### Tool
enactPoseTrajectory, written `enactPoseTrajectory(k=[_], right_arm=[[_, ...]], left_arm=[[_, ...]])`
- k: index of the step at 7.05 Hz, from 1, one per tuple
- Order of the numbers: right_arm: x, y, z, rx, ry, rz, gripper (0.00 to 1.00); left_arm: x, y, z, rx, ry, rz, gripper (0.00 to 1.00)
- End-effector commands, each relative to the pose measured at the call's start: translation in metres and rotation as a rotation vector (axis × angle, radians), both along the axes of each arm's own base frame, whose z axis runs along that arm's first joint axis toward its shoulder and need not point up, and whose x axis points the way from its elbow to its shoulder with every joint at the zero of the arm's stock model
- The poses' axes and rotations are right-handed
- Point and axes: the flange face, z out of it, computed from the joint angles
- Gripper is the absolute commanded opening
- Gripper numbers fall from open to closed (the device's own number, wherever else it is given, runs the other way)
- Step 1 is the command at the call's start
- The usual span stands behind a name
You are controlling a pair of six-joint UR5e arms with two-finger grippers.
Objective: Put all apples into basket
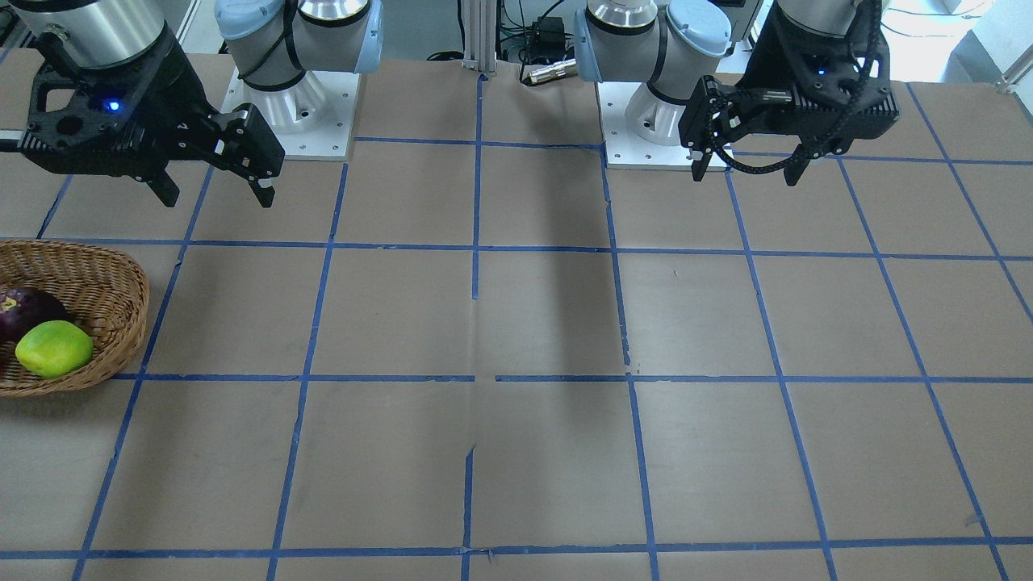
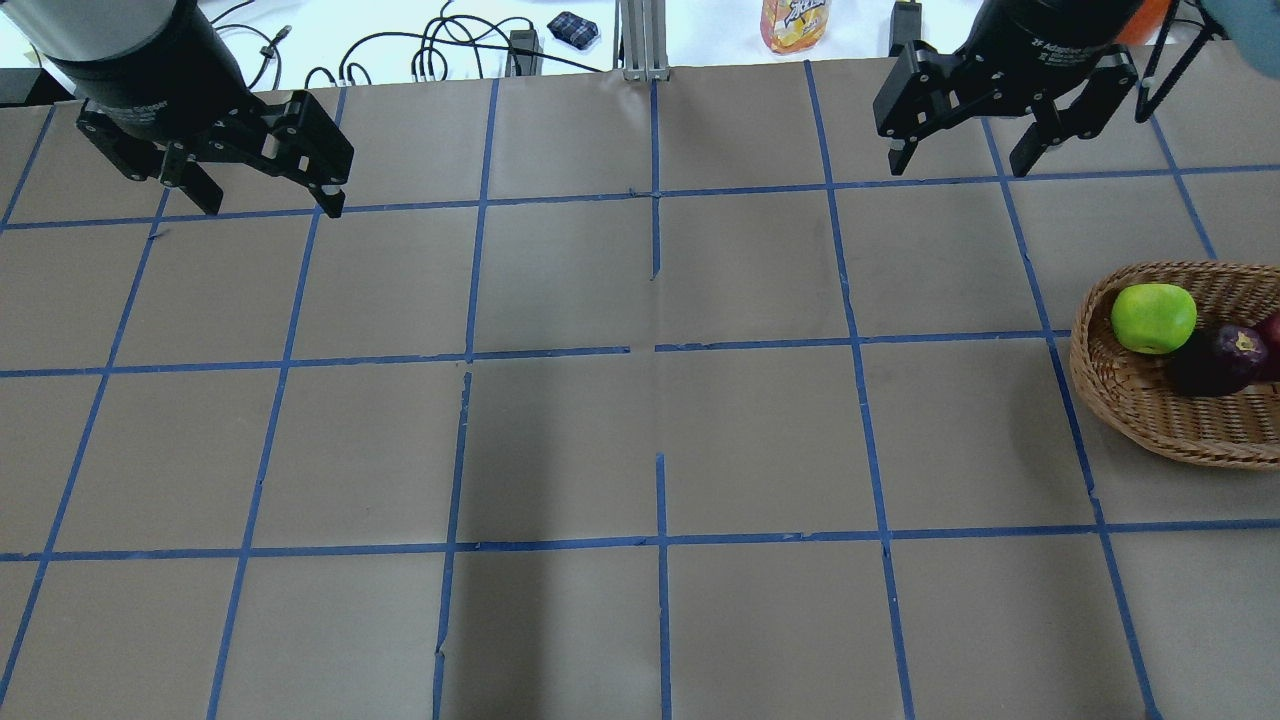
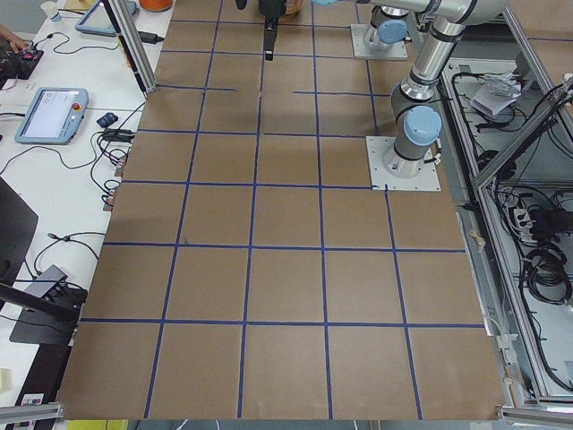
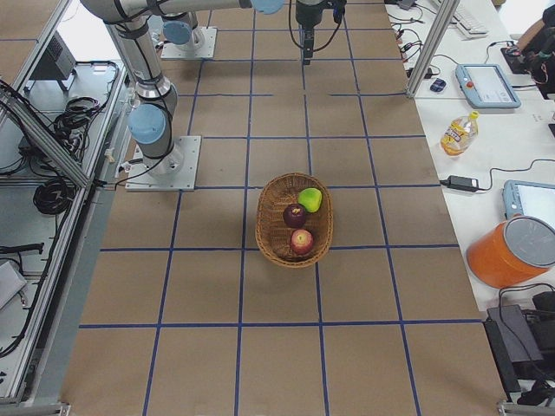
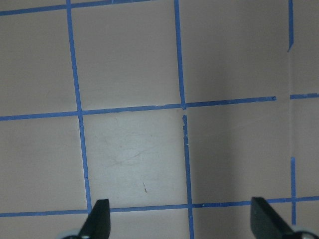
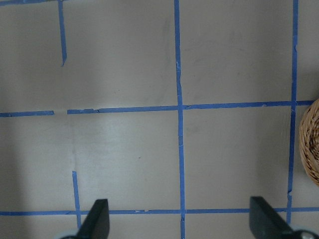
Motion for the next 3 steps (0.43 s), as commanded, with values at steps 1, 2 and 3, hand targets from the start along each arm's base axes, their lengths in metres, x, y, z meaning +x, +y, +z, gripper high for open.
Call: enactPoseTrajectory(k=[1, 2, 3], right_arm=[[0.0026, -0.0015, -0.0005, 0.001, 0.002, -0.004, 1.00], [0.0024, -0.0011, -0.0016, 0.006, 0.004, -0.004, 1.00], [0.0024, -0.0010, -0.0017, 0.007, 0.004, -0.004, 1.00]], left_arm=[[-0.0005, -0.0040, -0.0133, 0.019, 0.007, -0.002, 1.00], [-0.0025, -0.0017, -0.0195, 0.043, 0.012, -0.005, 1.00], [-0.0037, 0.0002, -0.0223, 0.046, 0.023, -0.005, 1.00]])
